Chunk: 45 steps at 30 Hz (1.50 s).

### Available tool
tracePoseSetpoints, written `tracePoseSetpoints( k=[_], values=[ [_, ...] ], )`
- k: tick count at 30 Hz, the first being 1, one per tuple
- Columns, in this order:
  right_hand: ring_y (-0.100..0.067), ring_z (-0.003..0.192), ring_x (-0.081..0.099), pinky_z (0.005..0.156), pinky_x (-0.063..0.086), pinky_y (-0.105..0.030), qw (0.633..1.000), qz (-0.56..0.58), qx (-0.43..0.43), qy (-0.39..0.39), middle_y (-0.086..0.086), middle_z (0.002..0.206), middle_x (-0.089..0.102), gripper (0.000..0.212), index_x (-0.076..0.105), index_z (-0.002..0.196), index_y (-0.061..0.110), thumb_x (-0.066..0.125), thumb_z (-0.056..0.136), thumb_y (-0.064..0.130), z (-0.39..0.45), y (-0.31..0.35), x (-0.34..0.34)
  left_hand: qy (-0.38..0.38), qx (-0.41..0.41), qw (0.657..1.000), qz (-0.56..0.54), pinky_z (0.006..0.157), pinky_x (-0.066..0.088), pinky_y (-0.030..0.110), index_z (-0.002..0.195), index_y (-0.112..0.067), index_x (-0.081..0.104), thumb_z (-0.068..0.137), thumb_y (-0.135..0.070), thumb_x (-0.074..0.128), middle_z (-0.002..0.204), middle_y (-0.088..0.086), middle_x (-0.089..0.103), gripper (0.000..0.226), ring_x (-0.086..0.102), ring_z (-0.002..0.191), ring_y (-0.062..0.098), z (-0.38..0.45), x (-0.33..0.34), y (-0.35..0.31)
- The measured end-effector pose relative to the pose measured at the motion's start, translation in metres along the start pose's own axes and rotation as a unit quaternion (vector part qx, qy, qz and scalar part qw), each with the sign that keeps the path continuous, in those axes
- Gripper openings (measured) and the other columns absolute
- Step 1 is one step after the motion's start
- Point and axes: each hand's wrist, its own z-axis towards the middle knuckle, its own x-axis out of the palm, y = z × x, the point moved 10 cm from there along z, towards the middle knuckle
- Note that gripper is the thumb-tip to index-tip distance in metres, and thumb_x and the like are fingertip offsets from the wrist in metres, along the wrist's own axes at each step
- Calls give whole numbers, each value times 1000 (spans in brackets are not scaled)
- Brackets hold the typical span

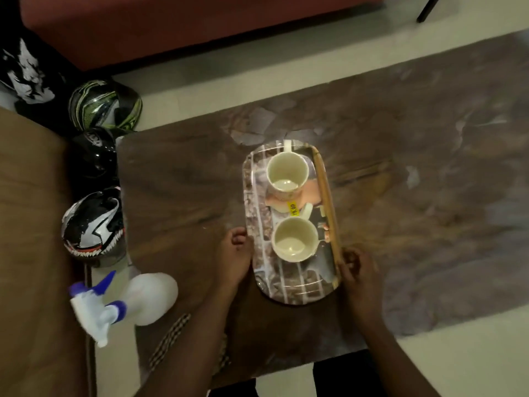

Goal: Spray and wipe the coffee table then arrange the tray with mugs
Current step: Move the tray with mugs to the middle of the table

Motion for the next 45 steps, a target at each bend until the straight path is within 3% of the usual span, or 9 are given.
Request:
tracePoseSetpoints(
  k=[8, 14, 19, 25, 30, 35, 38, 41, 45],
  values=[
    [16, 60, 53, 56, 36, -4, 981, 28, 56, 185, 17, 67, 53, 23, 54, 93, 32, 64, 88, 12, 16, -15, 25, -93, -33, 995, 19, 69, 55, 51, 72, -23, 65, 81, -20, 69, 74, 9, 69, 11, 64, 71, 25, 28, 16, 13],
    [-2, 55, 55, 49, 41, -15, 986, 63, 60, 141, 8, 59, 61, 27, 59, 79, 30, 66, 83, 4, 78, -18, -42, -49, -121, 990, -56, 56, 49, 36, 71, -13, 60, 85, -7, 68, 51, 0, 64, 17, 58, 55, 24, -5, 67, 12],
    [-19, 64, 51, 49, 36, -13, 995, 14, 40, 94, -7, 68, 57, 11, 63, 82, 8, 67, 80, -1, 170, -22, -108, 3, -190, 974, -123, 49, 53, 20, 82, -5, 59, 95, -9, 57, 64, 7, 65, 14, 61, 45, 6, -43, 158, 6],
    [-18, 67, 54, 60, 43, -29, 994, -20, 15, 103, 4, 67, 58, 26, 58, 71, 25, 73, 76, 4, 277, -27, -136, 57, -255, 937, -231, 53, 57, 21, 84, -1, 59, 98, -14, 55, 74, 12, 64, 19, 69, 52, 9, -82, 261, -14],
    [-14, 80, 57, 63, 42, -10, 994, -35, -44, 91, -7, 93, 65, 17, 66, 98, 13, 71, 82, 11, 291, -10, -143, 79, -281, 929, -227, 52, 57, 24, 91, -4, 60, 98, -22, 55, 79, 14, 68, 19, 69, 49, 12, -79, 262, -18],
    [-25, 94, 57, 76, 42, -26, 999, -19, -25, -42, -7, 106, 59, 30, 61, 112, 9, 67, 83, 13, 228, -37, -176, -34, -199, 970, -138, 52, 55, 26, 99, -4, 60, 96, -29, 58, 78, 9, 67, 25, 67, 61, 17, -28, 161, -20],
    [-20, 100, 50, 84, 38, -26, 997, 3, -2, -75, -6, 114, 54, 47, 54, 122, 5, 58, 80, 26, 180, -57, -174, -102, -110, 987, -47, 69, 58, 41, 108, -15, 56, 94, -23, 59, 94, 10, 68, 16, 65, 78, 24, 14, 107, -46],
    [-30, 109, 55, 94, 45, -44, 996, 8, -11, -88, -15, 125, 57, 57, 44, 136, 10, 49, 88, 39, 154, -70, -163, -103, 1, 993, 58, 85, 56, 49, 113, -17, 62, 91, -23, 62, 104, 10, 70, 23, 67, 94, 29, 45, 97, -93],
    [-32, 111, 58, 93, 47, -50, 997, 40, 21, -67, -15, 127, 59, 63, 43, 140, 20, 51, 83, 47, 155, -83, -160, -69, 56, 992, 89, 80, 52, 37, 111, -6, 70, 92, -9, 60, 102, 13, 71, 22, 64, 86, 22, 56, 111, -120]
  ],
)
